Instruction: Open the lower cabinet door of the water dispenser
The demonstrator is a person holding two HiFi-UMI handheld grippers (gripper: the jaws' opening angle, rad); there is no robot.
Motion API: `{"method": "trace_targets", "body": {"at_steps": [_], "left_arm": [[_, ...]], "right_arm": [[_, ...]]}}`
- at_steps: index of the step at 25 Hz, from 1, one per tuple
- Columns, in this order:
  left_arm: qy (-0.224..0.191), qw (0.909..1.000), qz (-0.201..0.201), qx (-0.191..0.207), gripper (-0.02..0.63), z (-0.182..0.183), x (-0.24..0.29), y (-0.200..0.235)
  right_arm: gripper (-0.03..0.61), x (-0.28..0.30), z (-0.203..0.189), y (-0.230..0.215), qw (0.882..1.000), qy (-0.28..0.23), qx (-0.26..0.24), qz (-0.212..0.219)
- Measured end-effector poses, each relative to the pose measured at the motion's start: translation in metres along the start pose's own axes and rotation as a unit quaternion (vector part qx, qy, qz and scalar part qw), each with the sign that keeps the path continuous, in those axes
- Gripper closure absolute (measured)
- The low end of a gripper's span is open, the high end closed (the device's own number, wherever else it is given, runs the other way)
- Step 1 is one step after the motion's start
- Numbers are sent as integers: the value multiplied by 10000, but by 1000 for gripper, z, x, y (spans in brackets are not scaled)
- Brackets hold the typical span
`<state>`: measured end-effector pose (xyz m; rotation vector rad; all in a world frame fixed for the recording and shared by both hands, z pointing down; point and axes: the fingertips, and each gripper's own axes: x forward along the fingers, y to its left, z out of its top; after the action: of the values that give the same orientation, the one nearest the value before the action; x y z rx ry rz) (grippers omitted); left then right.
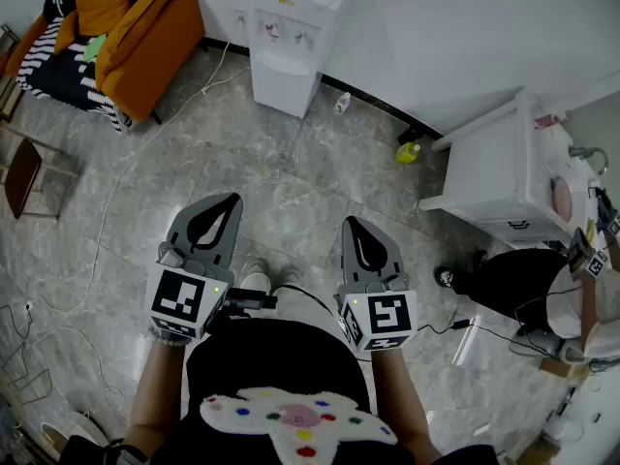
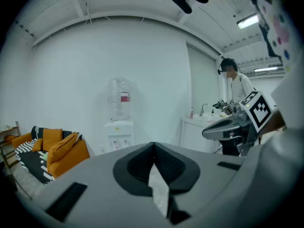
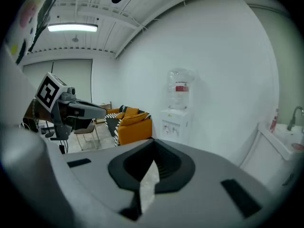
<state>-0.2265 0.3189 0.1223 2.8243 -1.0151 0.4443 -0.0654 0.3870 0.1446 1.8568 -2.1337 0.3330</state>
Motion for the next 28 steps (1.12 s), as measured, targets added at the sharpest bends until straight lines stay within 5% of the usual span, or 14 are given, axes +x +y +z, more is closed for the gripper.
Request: {"method": "trace_targets", "body": {"at_steps": [20,24,28], "left_arm": [[7,9999,115,-113,598,-1,6,1],[48,9997,76,-211,481,-2,8,-3],[58,9997,146,-192,479,-2,6,-5]], "right_arm": [[576,6,1,-10,9989,-130,434,-89],[470,6,-1,-9,9984,-128,545,40],[459,4,-2,-10,9984,-118,541,83]]}}
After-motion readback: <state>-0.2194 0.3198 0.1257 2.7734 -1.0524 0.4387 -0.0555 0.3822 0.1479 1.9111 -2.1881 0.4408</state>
